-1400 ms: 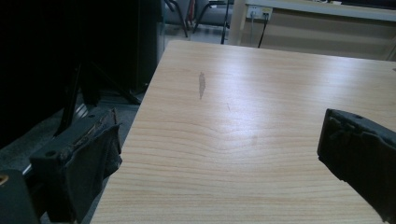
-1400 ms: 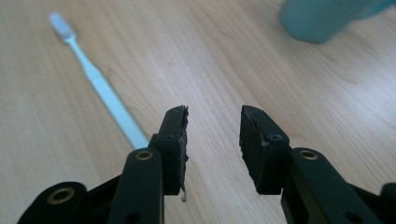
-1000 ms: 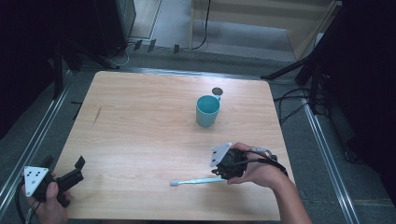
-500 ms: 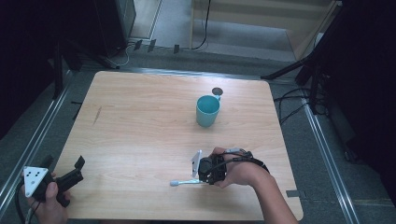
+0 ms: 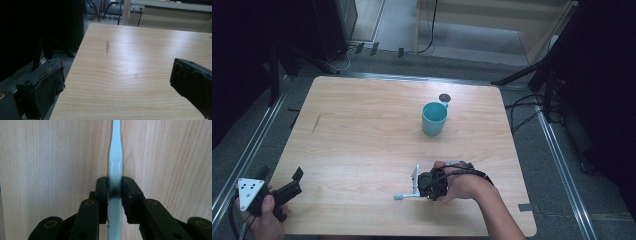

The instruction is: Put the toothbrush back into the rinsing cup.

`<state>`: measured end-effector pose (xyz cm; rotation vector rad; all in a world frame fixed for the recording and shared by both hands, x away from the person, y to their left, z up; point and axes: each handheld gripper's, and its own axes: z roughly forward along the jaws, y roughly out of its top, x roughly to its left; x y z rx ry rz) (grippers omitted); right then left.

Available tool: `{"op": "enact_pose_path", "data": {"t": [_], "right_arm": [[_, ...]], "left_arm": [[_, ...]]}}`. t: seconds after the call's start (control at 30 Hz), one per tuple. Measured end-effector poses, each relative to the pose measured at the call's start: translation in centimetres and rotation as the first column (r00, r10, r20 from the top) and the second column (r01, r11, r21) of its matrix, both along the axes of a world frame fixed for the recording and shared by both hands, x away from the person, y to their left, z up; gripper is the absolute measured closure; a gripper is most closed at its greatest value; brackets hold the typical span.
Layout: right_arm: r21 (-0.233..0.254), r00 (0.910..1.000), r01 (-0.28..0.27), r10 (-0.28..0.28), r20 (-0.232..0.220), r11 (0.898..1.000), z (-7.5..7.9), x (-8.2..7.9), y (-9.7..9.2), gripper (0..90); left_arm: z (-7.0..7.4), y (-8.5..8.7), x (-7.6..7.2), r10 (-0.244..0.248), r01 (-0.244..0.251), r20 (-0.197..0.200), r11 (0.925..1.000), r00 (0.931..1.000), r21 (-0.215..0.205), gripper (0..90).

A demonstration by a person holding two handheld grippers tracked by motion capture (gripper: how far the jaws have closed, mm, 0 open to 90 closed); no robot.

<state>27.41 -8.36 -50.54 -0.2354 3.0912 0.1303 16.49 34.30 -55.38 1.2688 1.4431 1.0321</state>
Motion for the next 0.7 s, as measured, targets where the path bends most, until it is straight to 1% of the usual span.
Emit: {"op": "enact_pose_path", "data": {"t": [0.1, 0.2, 0.33, 0.37, 0.4, 0.47, 0.5, 0.53, 0.57, 0.6, 0.63, 0.67, 0.7], "right_arm": [[-0.010, 0.9999, 0.010, -0.011, -0.009, 1.000, -0.2, 0.1, 0.2, 79.2], [-0.015, 0.9993, 0.028, -0.029, -0.024, 0.999, -0.2, 0.0, 0.3, 79.8], [-0.010, 0.9979, 0.062, -0.063, -0.018, 0.998, -0.2, 0.0, 0.1, 80.0], [-0.001, 0.9972, 0.073, -0.073, -0.018, 0.997, -0.1, 0.1, -0.1, 80.0], [0.014, 0.9951, 0.096, -0.096, -0.024, 0.995, 0.0, 0.1, -0.3, 80.1], [0.062, 0.9909, 0.134, -0.132, -0.025, 0.989, 0.4, 0.3, -1.0, 80.0], [0.095, 0.9880, 0.154, -0.153, -0.019, 0.983, 0.7, 0.5, -1.4, 80.1], [0.115, 0.9858, 0.168, -0.167, -0.015, 0.979, 0.9, 0.6, -1.7, 80.0], [0.142, 0.9828, 0.185, -0.184, -0.017, 0.972, 1.2, 0.7, -2.1, 80.0], [0.170, 0.9771, 0.212, -0.212, -0.014, 0.962, 1.5, 0.8, -2.4, 80.0], [0.201, 0.9733, 0.226, -0.230, -0.007, 0.953, 1.8, 1.0, -2.8, 80.0], [0.231, 0.9621, 0.267, -0.273, -0.008, 0.936, 2.3, 1.1, -3.3, 80.0], [0.254, 0.9573, 0.282, -0.289, -0.010, 0.925, 2.5, 1.3, -3.5, 80.0]], "left_arm": [[0.0, 0.0, 0.0, -0.001, 0.001, 0.000, 1.0000, 1.0000, 0.000, 0.0], [0.0, 0.0, 0.0, -0.001, 0.001, 0.000, 1.0000, 1.0000, -0.001, 0.0], [0.0, 0.0, 0.0, -0.002, 0.002, 0.000, 1.0000, 1.0000, -0.002, 0.0], [0.0, 0.0, 0.0, -0.001, 0.001, 0.001, 1.0000, 1.0000, -0.001, 0.0], [0.0, 0.0, 0.0, -0.002, 0.002, 0.002, 1.0000, 1.0000, -0.002, 0.0], [0.0, 0.0, 0.0, -0.002, 0.002, 0.002, 1.0000, 1.0000, -0.003, 0.0], [0.0, 0.0, 0.0, -0.002, 0.002, 0.000, 1.0000, 1.0000, -0.001, 0.0], [0.0, 0.0, 0.0, -0.002, 0.002, 0.000, 1.0000, 1.0000, -0.001, 0.0], [0.0, 0.0, 0.0, -0.002, 0.002, 0.000, 1.0000, 1.0000, 0.000, 0.0], [0.0, 0.0, 0.0, -0.001, 0.001, -0.001, 1.0000, 1.0000, 0.001, 0.0], [0.0, 0.0, 0.0, -0.001, 0.001, -0.002, 1.0000, 1.0000, 0.001, 0.0], [0.0, 0.0, 0.0, -0.001, 0.001, -0.003, 1.0000, 1.0000, 0.002, 0.0], [0.0, 0.0, 0.0, -0.001, 0.001, -0.003, 1.0000, 1.0000, 0.002, 0.0]]}}
